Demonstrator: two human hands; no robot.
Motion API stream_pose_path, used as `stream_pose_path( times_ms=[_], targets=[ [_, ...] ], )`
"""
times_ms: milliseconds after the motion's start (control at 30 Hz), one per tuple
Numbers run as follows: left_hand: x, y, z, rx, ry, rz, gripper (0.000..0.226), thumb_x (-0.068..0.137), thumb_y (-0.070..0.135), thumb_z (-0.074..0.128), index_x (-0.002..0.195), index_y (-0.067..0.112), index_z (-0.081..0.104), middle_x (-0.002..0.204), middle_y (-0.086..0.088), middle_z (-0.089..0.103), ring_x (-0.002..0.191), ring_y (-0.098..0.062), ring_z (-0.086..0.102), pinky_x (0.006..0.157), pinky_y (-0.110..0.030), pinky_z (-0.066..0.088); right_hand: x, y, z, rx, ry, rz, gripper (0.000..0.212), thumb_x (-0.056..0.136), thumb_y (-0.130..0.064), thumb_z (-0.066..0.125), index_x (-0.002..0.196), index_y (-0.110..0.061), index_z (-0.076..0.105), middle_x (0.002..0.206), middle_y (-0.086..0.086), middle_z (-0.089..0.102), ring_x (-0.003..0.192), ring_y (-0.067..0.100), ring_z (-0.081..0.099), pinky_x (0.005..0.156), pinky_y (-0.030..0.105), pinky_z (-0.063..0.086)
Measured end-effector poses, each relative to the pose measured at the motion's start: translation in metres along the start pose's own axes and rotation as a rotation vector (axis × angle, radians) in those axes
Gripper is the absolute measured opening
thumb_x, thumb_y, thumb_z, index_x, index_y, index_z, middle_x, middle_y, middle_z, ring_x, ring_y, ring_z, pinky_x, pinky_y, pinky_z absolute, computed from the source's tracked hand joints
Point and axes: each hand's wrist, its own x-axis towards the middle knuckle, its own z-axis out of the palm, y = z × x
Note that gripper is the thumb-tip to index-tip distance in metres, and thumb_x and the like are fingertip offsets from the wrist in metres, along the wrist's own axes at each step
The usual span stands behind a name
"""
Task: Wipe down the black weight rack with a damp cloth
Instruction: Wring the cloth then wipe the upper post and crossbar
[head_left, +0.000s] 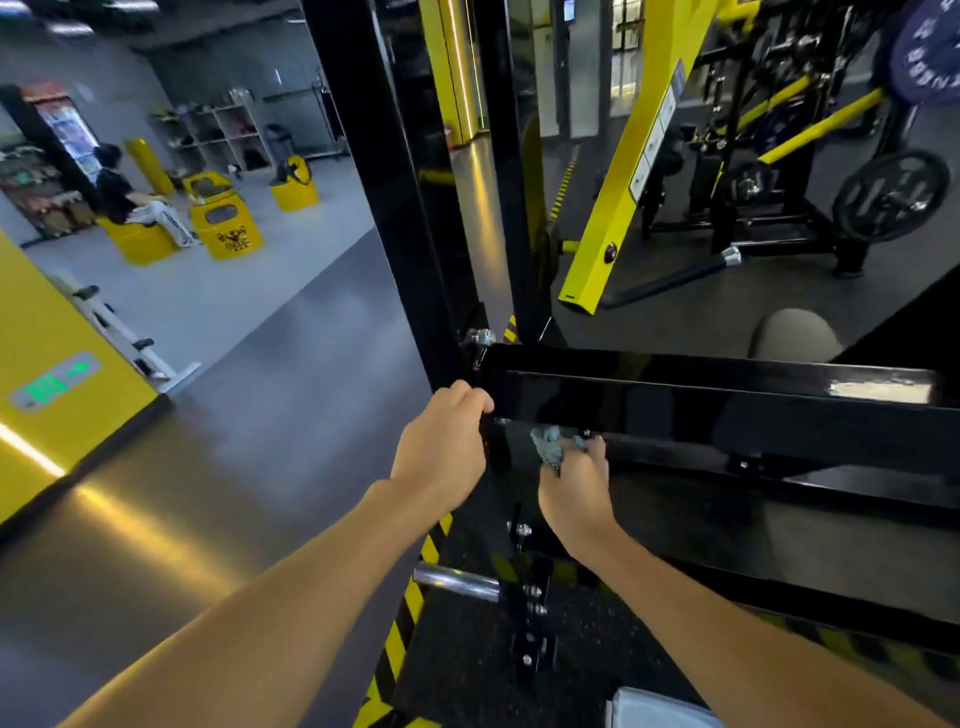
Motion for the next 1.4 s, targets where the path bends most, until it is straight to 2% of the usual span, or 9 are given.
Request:
stream_pose_path(
  times_ms=[167, 333, 667, 767, 867, 1000, 1100, 1200, 1400],
  targets=[
    [-0.011, -0.036, 0.07, 0.008, 0.299, 0.137, 0.063, 0.075, -0.014, 0.057, 0.136, -0.003, 0.049, 0.141, -0.015, 0.039, 0.129, -0.032, 0.043, 0.106, -0.043, 0.046, 0.032, -0.006, 0.055, 0.28, 0.071, -0.074, 0.028, 0.097, -0.007, 0.051, 0.123, -0.004, 0.06, 0.131, 0.01, 0.038, 0.12, 0.03, 0.043, 0.104, 0.045, 0.044],
    [-0.009, -0.065, 0.131, -0.058, 0.503, 0.23, 0.08, 0.073, -0.02, 0.05, 0.15, -0.001, 0.034, 0.163, -0.009, 0.018, 0.149, -0.025, 0.021, 0.119, -0.038, 0.026, 0.058, 0.004, 0.092, 0.268, 0.224, -0.37, 0.036, 0.095, -0.009, 0.046, 0.127, -0.009, 0.06, 0.145, 0.011, 0.031, 0.134, 0.025, 0.028, 0.112, 0.024, 0.022],
    [0.018, -0.086, 0.196, -0.121, 0.86, 0.401, 0.081, 0.078, -0.019, 0.044, 0.154, 0.002, 0.026, 0.165, -0.005, 0.016, 0.151, -0.015, 0.013, 0.117, -0.01, 0.003, 0.093, 0.033, 0.107, -0.026, 0.519, -0.769, 0.039, 0.085, -0.015, 0.04, 0.12, -0.007, 0.057, 0.13, 0.023, 0.047, 0.115, 0.04, 0.044, 0.096, 0.046, 0.044],
    [0.015, -0.083, 0.207, -0.073, 0.847, 0.392, 0.085, 0.08, -0.02, 0.05, 0.155, 0.002, 0.018, 0.166, -0.003, 0.007, 0.152, -0.014, 0.007, 0.114, -0.005, 0.0, 0.092, 0.034, 0.11, 0.016, 0.526, -0.848, 0.034, 0.087, -0.009, 0.039, 0.115, -0.009, 0.059, 0.123, 0.019, 0.05, 0.111, 0.035, 0.044, 0.094, 0.041, 0.042],
    [0.007, -0.079, 0.214, -0.022, 0.774, 0.357, 0.093, 0.08, -0.018, 0.051, 0.158, 0.005, 0.006, 0.167, 0.0, -0.006, 0.153, -0.013, -0.002, 0.123, -0.022, 0.01, 0.084, 0.077, 0.12, 0.026, 0.433, -0.956, 0.013, 0.088, -0.001, 0.042, 0.087, -0.011, 0.051, 0.107, 0.01, 0.037, 0.097, 0.031, 0.044, 0.085, 0.04, 0.043],
    [-0.008, -0.081, 0.242, 0.11, 0.66, 0.328, 0.088, 0.084, -0.004, 0.055, 0.158, 0.003, 0.008, 0.166, -0.002, -0.014, 0.153, -0.018, -0.013, 0.123, -0.028, 0.012, 0.068, 0.147, 0.159, -0.073, 0.191, -0.497, 0.024, 0.093, -0.007, 0.045, 0.07, -0.012, 0.043, 0.114, 0.016, 0.046, 0.072, 0.025, 0.043, 0.069, 0.033, 0.036],
    [-0.019, -0.096, 0.288, 0.617, 0.561, 0.401, 0.077, 0.087, 0.023, 0.062, 0.153, 0.002, 0.029, 0.166, -0.015, 0.004, 0.154, -0.027, -0.005, 0.124, -0.051, 0.002, 0.042, 0.196, 0.193, -0.274, 0.059, -0.323, 0.013, 0.094, -0.017, 0.049, 0.097, -0.008, 0.057, 0.127, 0.016, 0.042, 0.094, 0.034, 0.054, 0.084, 0.039, 0.041],
    [-0.028, -0.109, 0.336, 1.073, 0.307, 0.428, 0.082, 0.089, 0.055, 0.056, 0.151, 0.007, 0.034, 0.162, -0.015, 0.024, 0.154, -0.029, -0.002, 0.109, -0.069, -0.021, 0.033, 0.228, 0.228, -0.586, 0.196, -0.397, 0.029, 0.093, -0.029, 0.05, 0.111, -0.011, 0.063, 0.129, 0.014, 0.046, 0.116, 0.038, 0.047, 0.098, 0.047, 0.036],
    [-0.033, -0.113, 0.357, 1.225, 0.255, 0.351, 0.063, 0.091, 0.027, 0.058, 0.15, 0.01, 0.039, 0.16, -0.014, 0.029, 0.153, -0.026, 0.01, 0.105, -0.065, -0.028, 0.031, 0.248, 0.253, -0.597, 0.49, -0.577, 0.013, 0.057, -0.025, 0.056, 0.058, -0.014, 0.062, 0.083, 0.009, 0.054, 0.08, 0.034, 0.052, 0.071, 0.041, 0.029]
  ],
)
